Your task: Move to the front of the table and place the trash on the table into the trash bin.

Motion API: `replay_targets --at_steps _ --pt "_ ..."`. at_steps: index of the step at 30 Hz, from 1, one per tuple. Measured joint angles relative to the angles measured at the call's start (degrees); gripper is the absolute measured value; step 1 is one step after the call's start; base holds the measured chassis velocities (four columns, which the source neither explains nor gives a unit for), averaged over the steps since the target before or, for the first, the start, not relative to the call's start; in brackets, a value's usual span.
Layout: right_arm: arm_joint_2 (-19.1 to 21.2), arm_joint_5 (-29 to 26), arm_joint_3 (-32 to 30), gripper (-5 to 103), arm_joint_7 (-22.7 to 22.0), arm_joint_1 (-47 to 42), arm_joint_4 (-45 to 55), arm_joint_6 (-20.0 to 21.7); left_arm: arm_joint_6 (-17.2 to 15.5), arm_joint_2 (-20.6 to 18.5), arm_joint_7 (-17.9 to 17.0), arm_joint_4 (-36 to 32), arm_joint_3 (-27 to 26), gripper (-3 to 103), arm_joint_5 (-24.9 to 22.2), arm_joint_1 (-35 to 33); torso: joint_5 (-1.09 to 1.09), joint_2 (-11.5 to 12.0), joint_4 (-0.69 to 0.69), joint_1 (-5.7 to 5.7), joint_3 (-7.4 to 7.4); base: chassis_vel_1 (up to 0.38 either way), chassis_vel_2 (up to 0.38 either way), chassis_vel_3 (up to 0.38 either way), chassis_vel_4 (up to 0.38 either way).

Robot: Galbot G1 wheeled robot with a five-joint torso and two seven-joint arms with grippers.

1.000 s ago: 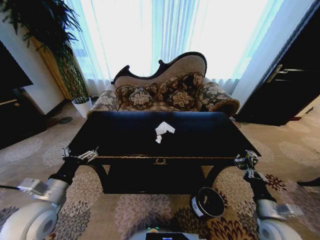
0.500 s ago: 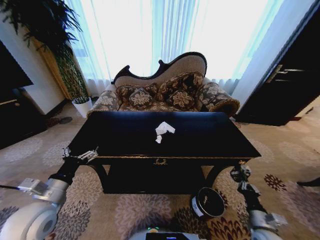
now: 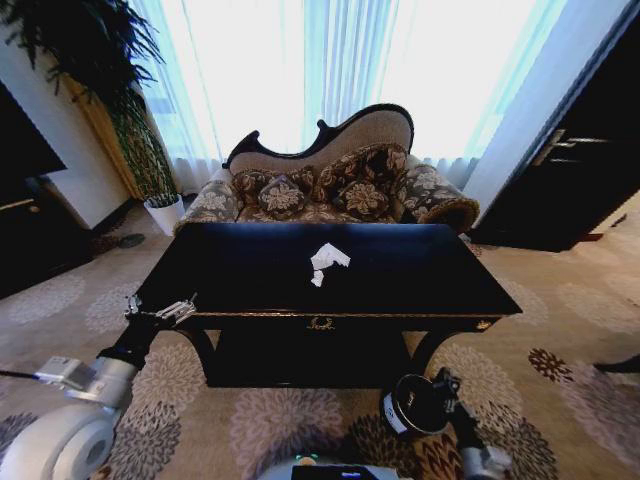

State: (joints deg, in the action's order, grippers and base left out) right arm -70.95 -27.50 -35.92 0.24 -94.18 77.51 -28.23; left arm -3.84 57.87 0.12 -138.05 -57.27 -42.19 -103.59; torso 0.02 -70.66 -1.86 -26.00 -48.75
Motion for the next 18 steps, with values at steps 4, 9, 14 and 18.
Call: replay_targets --at_steps 4,9,14,18 --pt "0.28 1.58 1.95 0 -0.02 2.64 -5.21 -1.14 0.00 0.00 0.00 0.00 0.00 100 0.00 0.00 0.00 0.00 -0.01 0.00 0.00 0.000 0.000 0.000 0.000" --pt "0.39 3.85 3.91 0 -0.47 6.23 -9.61 -1.28 0.00 0.00 0.00 0.00 0.00 100 0.00 0.00 0.00 0.00 -0.01 0.00 0.00 0.000 0.000 0.000 0.000" --pt "0.63 6.58 5.99 0 -1.47 10.70 -15.68 -0.82 0.00 0.00 0.00 0.00 0.00 100 0.00 0.00 -0.02 0.00 0.00 0.00 0.00 0.000 0.000 0.000 0.000" --pt "2.14 7.57 7.38 0 -2.24 14.18 -21.96 -0.55 0.00 0.00 0.00 0.00 0.00 100 0.00 0.00 -0.01 0.00 0.00 0.00 0.00 0.000 0.000 0.000 0.000"
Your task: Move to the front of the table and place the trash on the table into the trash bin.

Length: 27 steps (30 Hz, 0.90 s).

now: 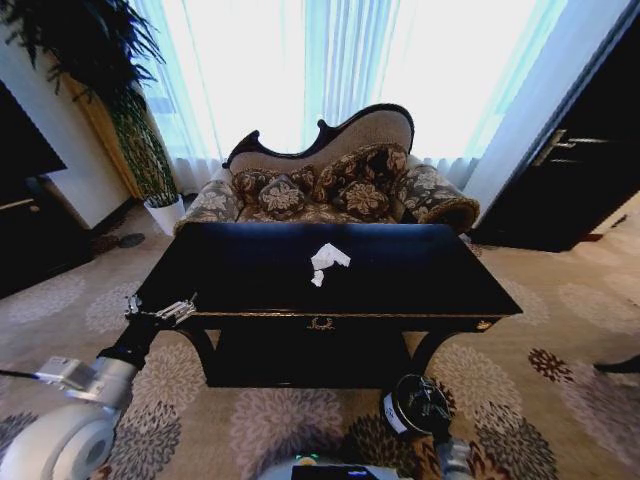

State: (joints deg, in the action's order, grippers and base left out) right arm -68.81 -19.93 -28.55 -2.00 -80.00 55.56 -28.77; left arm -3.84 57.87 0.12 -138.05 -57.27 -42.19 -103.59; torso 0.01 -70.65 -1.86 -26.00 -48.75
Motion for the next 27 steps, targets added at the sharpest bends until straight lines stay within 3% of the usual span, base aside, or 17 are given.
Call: replay_targets --at_steps 8,14,27 --pt "2.82 1.66 0.99 0 -0.81 7.10 -10.63 1.64 0.01 0.00 0.00 0.00 0.00 100 0.00 0.00 0.00 0.00 0.01 0.00 0.00 0.000 0.000 0.000 0.000" --pt "3.27 6.45 1.04 0 -0.87 13.73 -20.31 1.99 0.00 0.00 0.00 0.00 0.00 100 0.00 0.00 -0.01 0.00 0.02 -0.01 0.00 0.000 0.000 0.000 0.000" --pt "1.55 7.85 0.16 0 0.03 15.48 -25.14 3.73 0.00 0.00 0.00 0.00 0.00 100 0.00 0.00 0.01 0.00 -0.01 -0.01 0.00 0.000 0.000 0.000 0.000"
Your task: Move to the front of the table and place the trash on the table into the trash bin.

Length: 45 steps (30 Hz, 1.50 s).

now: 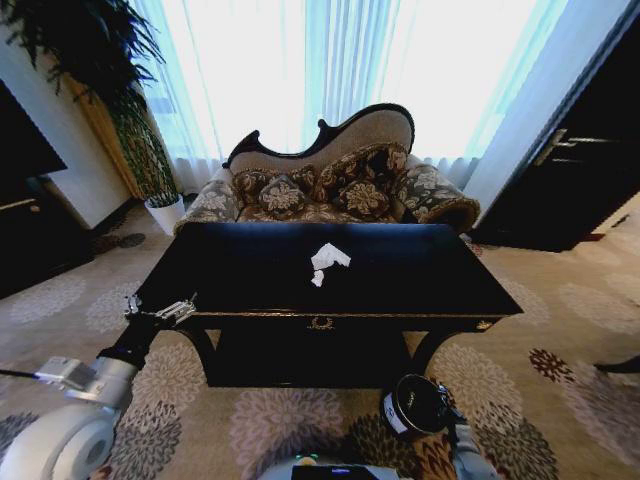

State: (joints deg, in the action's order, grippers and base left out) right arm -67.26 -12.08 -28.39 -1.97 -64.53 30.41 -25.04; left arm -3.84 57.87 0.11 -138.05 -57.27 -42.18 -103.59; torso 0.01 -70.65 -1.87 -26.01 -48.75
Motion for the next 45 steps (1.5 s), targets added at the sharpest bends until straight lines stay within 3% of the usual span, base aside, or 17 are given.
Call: replay_targets --at_steps 11,13,15,16,17,19,22,26,27,28,35,37,40,45 --pt "-2.56 0.79 0.00 -2 0.41 -1.32 2.38 0.83 0.00 0.00 0.00 0.00 0.00 100 0.00 0.00 0.00 0.00 0.01 0.00 0.00 0.000 0.000 0.000 0.000" --pt "-2.79 1.00 0.03 2 0.41 -1.56 2.75 1.20 0.00 0.00 0.00 0.00 0.00 100 0.00 0.00 0.00 0.00 0.01 0.00 0.00 0.000 0.000 0.000 0.000" --pt "-2.92 1.32 0.04 12 0.41 -1.72 3.03 1.60 0.00 0.00 0.00 0.00 0.00 100 0.00 -0.01 0.00 0.00 0.01 0.00 0.00 0.000 0.000 0.000 0.000" --pt "-2.92 1.39 0.04 12 0.41 -1.76 3.12 1.70 0.00 0.00 0.00 0.00 0.00 100 0.00 0.00 0.01 0.00 0.01 0.00 0.00 0.000 0.000 0.000 0.000" --pt "-2.91 1.43 0.04 23 0.40 -1.85 3.33 1.91 0.00 0.00 0.00 0.00 0.00 100 0.00 0.00 0.01 0.00 0.01 0.00 0.00 0.000 0.000 0.000 0.000" --pt "-2.90 1.43 0.04 23 0.36 -1.88 3.41 2.01 0.00 0.00 0.00 0.00 0.00 100 -0.01 0.00 0.00 0.00 0.01 0.00 0.00 0.000 0.000 0.000 0.000" --pt "-2.82 1.34 0.02 39 0.17 -2.08 3.94 2.64 0.00 0.00 0.00 0.00 0.00 100 0.00 0.00 0.00 -0.01 0.01 0.00 0.00 0.000 0.000 0.000 0.000" --pt "-2.81 1.26 0.02 44 0.06 -2.22 4.24 2.92 0.00 0.00 0.00 0.00 0.00 100 0.00 0.00 0.00 0.00 0.01 0.00 0.00 0.000 0.000 0.000 0.000" --pt "-2.91 0.99 0.02 55 0.01 -2.90 5.51 3.46 0.00 0.00 0.00 0.00 0.00 100 0.00 0.00 0.00 0.00 0.01 0.00 0.00 0.000 0.000 0.000 0.000" --pt "-2.91 0.99 0.02 55 0.01 -2.90 5.51 3.46 0.00 0.00 0.00 0.00 0.00 100 0.00 0.00 0.00 0.00 0.01 0.00 0.00 0.000 0.000 0.000 0.000" --pt "-3.91 -2.97 1.33 88 3.04 -10.28 16.88 5.09 0.00 0.00 0.00 0.00 0.00 100 0.00 0.00 0.00 0.00 0.01 0.01 0.01 0.000 0.000 0.000 0.000" --pt "-4.05 -3.41 1.33 88 3.15 -11.02 18.21 5.10 0.00 0.00 0.00 0.00 0.01 100 0.00 0.00 0.00 0.00 0.01 0.01 0.01 0.000 0.000 0.000 0.000" --pt "-4.37 -4.95 0.86 99 3.68 -14.60 22.70 3.99 0.00 0.00 0.00 0.00 0.00 100 -0.01 0.00 0.00 -0.01 0.01 0.00 0.00 0.000 0.000 0.000 0.000" --pt "-4.52 -9.14 -0.23 100 6.36 -19.99 28.09 2.23 0.00 0.00 0.00 0.00 0.00 100 -0.01 0.00 0.01 -0.01 0.00 0.01 0.01 0.000 0.000 0.000 0.000"
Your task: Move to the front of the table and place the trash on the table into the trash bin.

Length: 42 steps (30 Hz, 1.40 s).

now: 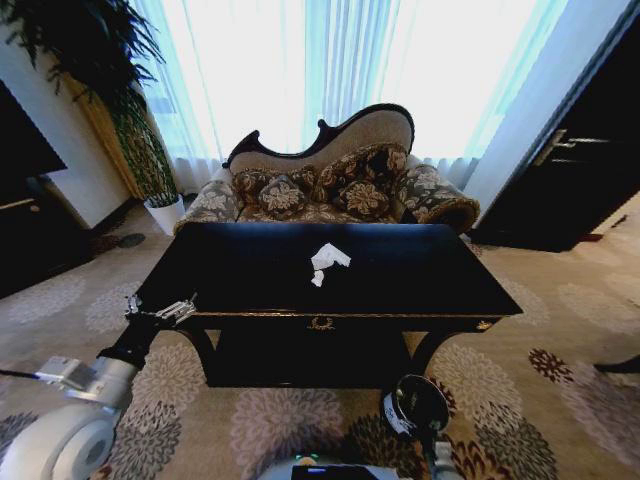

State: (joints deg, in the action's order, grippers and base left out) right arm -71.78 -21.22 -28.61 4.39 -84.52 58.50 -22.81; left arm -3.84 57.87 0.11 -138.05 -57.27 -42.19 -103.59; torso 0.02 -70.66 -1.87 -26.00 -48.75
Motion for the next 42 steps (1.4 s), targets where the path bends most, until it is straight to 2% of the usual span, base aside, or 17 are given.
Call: replay_targets --at_steps 3,6,7,11,16,32,42 --pt "-0.40 -0.82 -0.87 100 0.97 -2.00 3.07 -0.69 0.00 0.00 0.00 0.00 0.00 100 0.00 0.00 0.00 0.00 -0.01 0.00 0.00 0.000 0.000 0.000 0.000" --pt "-1.48 -3.10 -2.27 100 1.66 -5.95 11.47 -0.69 0.00 0.00 0.00 0.00 0.00 100 0.00 0.00 -0.01 0.00 0.01 0.00 0.00 0.000 0.000 0.000 0.000" --pt "-1.48 -3.10 -2.27 100 1.66 -5.95 11.47 -0.69 0.00 0.00 0.00 0.00 0.00 100 0.00 0.00 -0.01 0.00 0.01 0.00 0.00 0.000 0.000 0.000 0.000" --pt "-2.70 -6.12 -3.81 100 1.32 -11.11 21.90 0.57 0.00 0.00 0.00 0.00 0.00 100 0.00 0.00 0.00 0.00 0.01 0.00 0.00 0.000 0.000 0.000 0.000" --pt "-3.50 -6.78 -5.48 100 0.53 -14.98 28.68 0.71 0.00 0.00 0.00 0.00 0.00 100 0.00 0.00 0.00 0.00 0.00 0.00 0.00 0.000 0.000 0.000 0.000" --pt "-4.72 -6.73 -12.23 100 -1.87 -21.20 44.67 0.13 0.00 0.00 0.00 0.00 0.00 100 0.00 0.00 0.00 0.00 0.01 0.00 0.00 0.000 0.000 0.000 0.000" --pt "-5.16 -5.58 -16.58 100 -1.79 -25.14 51.16 -2.61 0.00 0.00 0.00 0.00 0.00 100 0.00 0.00 -0.01 0.00 0.00 0.00 0.00 0.000 0.000 0.000 0.000"
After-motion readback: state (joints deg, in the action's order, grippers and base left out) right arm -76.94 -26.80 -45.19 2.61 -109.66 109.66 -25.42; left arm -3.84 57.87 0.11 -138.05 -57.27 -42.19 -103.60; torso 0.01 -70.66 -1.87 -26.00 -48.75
